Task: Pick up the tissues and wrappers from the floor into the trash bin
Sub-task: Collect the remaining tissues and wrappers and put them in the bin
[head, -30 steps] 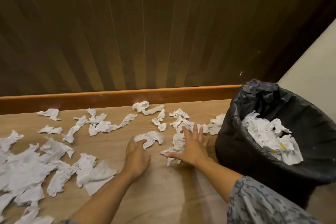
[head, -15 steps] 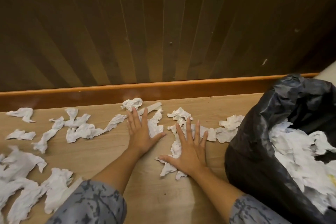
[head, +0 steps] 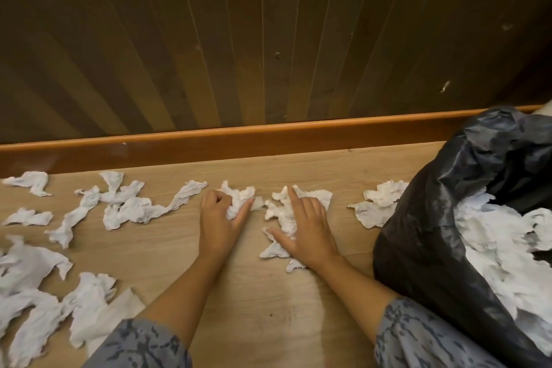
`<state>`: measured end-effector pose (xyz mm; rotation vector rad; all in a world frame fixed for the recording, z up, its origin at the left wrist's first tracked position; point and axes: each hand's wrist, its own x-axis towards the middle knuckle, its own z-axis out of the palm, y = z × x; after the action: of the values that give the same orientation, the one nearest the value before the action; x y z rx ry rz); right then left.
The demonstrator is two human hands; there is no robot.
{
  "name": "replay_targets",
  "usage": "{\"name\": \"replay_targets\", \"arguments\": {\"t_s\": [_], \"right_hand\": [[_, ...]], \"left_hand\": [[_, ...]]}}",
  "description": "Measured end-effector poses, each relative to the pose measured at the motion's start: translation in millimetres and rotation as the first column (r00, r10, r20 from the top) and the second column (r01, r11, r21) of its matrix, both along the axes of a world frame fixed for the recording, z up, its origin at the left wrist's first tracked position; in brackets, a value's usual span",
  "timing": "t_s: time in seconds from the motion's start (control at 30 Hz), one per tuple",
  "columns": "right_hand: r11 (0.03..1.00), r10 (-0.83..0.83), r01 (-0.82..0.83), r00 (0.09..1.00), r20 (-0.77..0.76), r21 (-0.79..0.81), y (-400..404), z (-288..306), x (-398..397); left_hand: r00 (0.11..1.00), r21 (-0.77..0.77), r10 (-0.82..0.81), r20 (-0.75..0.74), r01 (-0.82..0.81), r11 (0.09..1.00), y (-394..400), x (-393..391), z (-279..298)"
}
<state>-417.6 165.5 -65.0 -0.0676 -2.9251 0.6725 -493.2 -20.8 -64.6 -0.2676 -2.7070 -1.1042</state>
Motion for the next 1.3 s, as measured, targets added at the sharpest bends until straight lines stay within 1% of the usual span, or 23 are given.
{"name": "replay_targets", "arguments": {"t_s": [0.07, 0.13, 0.2, 0.23, 0.3, 0.33, 0.4, 0.47, 0.53, 0.6, 0.63, 0.67, 0.73, 0.83, 0.9, 1.0, 1.03, 1.1, 1.17, 1.23, 1.3], "right_hand": [[0.999, -0.036, 0.036, 0.999, -0.039, -0.010, -2.7, -3.8, 6.0], [0.997, -0.041, 0.035, 0.993, -0.110, -0.062, -5.4, -7.8, 15.7], [0.994, -0.034, 0.018, 0.988, -0.149, -0.106, -7.1, -8.5, 26.1], [0.994, -0.035, 0.020, 0.990, -0.139, -0.107, -8.2, -6.8, 31.1], [0.998, -0.015, 0.009, 0.994, -0.109, -0.060, -8.8, -4.2, 40.8], [0.999, 0.032, -0.035, 0.994, -0.102, -0.031, -9.6, -2.6, 46.0], [0.981, 0.191, -0.194, 0.976, -0.100, -0.018, -12.5, 3.2, 58.0], [0.942, 0.333, -0.335, 0.938, -0.096, -0.003, -17.6, 7.6, 72.2], [0.925, 0.379, -0.379, 0.925, -0.037, 0.007, -22.9, 10.0, 83.5], [0.928, 0.373, -0.373, 0.928, 0.018, -0.004, -25.3, 10.4, 87.9], [0.932, 0.362, -0.361, 0.932, 0.018, -0.045, -25.7, 12.2, 88.5], [0.937, 0.339, -0.338, 0.941, 0.003, -0.087, -26.6, 14.8, 89.2], [0.956, 0.238, -0.240, 0.971, -0.030, -0.172, -28.8, 25.3, 86.5], [0.966, 0.100, -0.105, 0.994, -0.032, -0.238, -35.3, 51.7, 83.1], [0.953, 0.111, -0.113, 0.994, -0.021, -0.281, -36.9, 69.7, 81.5], [0.948, 0.207, -0.206, 0.978, -0.020, -0.244, -35.9, 94.2, 77.5], [0.949, 0.225, -0.230, 0.973, -0.047, -0.217, -36.1, 103.2, 76.8], [0.959, 0.200, -0.214, 0.975, -0.093, -0.186, -36.3, 122.9, 76.4], [0.959, 0.155, -0.188, 0.974, -0.162, -0.213, -35.2, 144.9, 77.2], [0.954, 0.137, -0.202, 0.951, -0.278, -0.223, -33.0, 168.1, 79.0], [0.948, 0.102, -0.213, 0.907, -0.408, -0.238, -29.9, 193.7, 82.6]], "left_hand": [[0.997, 0.064, 0.069, 0.020, -0.070, 0.996, -3.9, 14.8, 2.2], [0.992, 0.129, 0.125, 0.032, -0.128, 0.983, -8.4, 30.4, 5.2], [0.981, 0.178, 0.167, 0.094, -0.181, 0.967, -12.9, 44.4, 9.0], [0.978, 0.182, 0.168, 0.123, -0.189, 0.965, -16.1, 50.7, 9.3], [0.986, 0.117, 0.105, 0.127, -0.120, 0.986, -22.7, 65.1, 7.8], [0.991, 0.075, 0.058, 0.123, -0.067, 0.995, -26.0, 73.1, 6.3], [0.993, 0.028, -0.039, 0.108, 0.036, 0.999, -34.1, 88.5, 1.3], [0.988, 0.001, -0.129, 0.083, 0.129, 0.992, -44.1, 105.2, -6.5], [0.975, -0.014, -0.207, 0.086, 0.209, 0.978, -52.0, 120.7, -8.6], [0.961, -0.003, -0.258, 0.096, 0.260, 0.966, -56.0, 135.1, -5.6], [0.962, 0.006, -0.259, 0.087, 0.260, 0.966, -56.6, 142.0, -2.3], [0.966, 0.013, -0.245, 0.079, 0.245, 0.969, -57.1, 148.2, 1.9], [0.979, 0.037, -0.191, 0.067, 0.189, 0.981, -58.5, 155.9, 10.3], [0.986, 0.086, -0.121, 0.116, 0.111, 0.990, -59.3, 154.9, 31.0], [0.988, 0.078, -0.096, 0.119, 0.087, 0.993, -58.1, 146.1, 48.2], [0.994, 0.094, -0.041, 0.105, 0.031, 0.995, -54.1, 128.8, 75.3], [0.994, 0.098, -0.029, 0.110, 0.019, 0.995, -52.7, 124.0, 84.7], [0.992, 0.127, -0.030, 0.123, 0.015, 0.992, -49.3, 115.7, 102.2], [0.988, 0.200, -0.045, 0.145, 0.015, 0.980, -43.0, 111.6, 124.0], [0.994, 0.266, -0.061, 0.091, 0.034, 0.963, -34.4, 113.0, 147.9], [0.998, 0.343, -0.062, 0.021, 0.051, 0.938, -22.8, 118.3, 173.4]]}}
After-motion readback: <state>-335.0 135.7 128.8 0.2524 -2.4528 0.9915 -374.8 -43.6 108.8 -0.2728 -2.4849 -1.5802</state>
